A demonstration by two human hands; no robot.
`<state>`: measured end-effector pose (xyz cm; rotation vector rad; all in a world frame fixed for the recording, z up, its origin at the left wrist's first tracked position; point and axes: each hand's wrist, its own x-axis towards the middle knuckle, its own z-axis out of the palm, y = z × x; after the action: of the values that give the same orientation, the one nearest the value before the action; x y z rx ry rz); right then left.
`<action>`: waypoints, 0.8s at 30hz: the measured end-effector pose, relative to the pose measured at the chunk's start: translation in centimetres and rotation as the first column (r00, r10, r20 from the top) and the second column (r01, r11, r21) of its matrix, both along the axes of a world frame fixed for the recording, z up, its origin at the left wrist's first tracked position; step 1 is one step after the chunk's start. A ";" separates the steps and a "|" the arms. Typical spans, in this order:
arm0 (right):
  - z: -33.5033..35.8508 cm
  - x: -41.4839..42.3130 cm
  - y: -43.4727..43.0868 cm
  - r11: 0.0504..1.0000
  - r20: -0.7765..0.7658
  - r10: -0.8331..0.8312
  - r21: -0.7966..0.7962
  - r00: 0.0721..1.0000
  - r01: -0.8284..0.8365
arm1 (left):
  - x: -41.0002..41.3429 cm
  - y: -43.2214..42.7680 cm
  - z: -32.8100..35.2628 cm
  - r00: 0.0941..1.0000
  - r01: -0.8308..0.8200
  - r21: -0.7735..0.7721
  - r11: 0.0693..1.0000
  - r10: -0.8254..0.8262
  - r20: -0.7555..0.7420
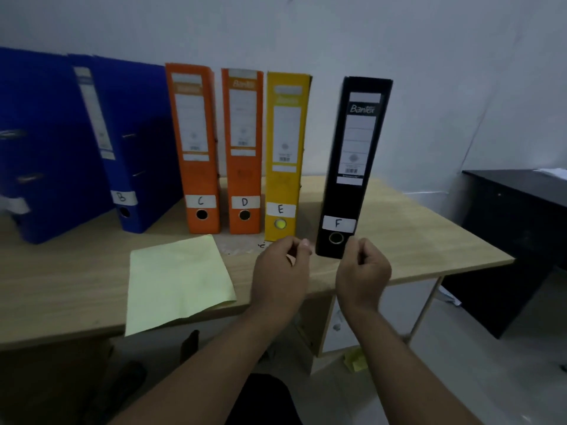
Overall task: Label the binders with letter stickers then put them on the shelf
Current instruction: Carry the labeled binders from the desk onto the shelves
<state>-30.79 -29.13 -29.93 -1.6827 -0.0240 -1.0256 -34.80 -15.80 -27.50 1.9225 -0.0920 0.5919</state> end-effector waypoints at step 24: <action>8.7 -4.1 28.4 0.725 -0.084 0.667 -0.160 0.741 -0.670 | -7.6 34.5 2.9 0.849 -0.506 -0.083 0.859 0.512 0.127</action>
<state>-34.87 -0.72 -21.28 -1.6456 -0.6914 -0.4526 -42.38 18.73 -24.61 1.8567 0.3525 1.0809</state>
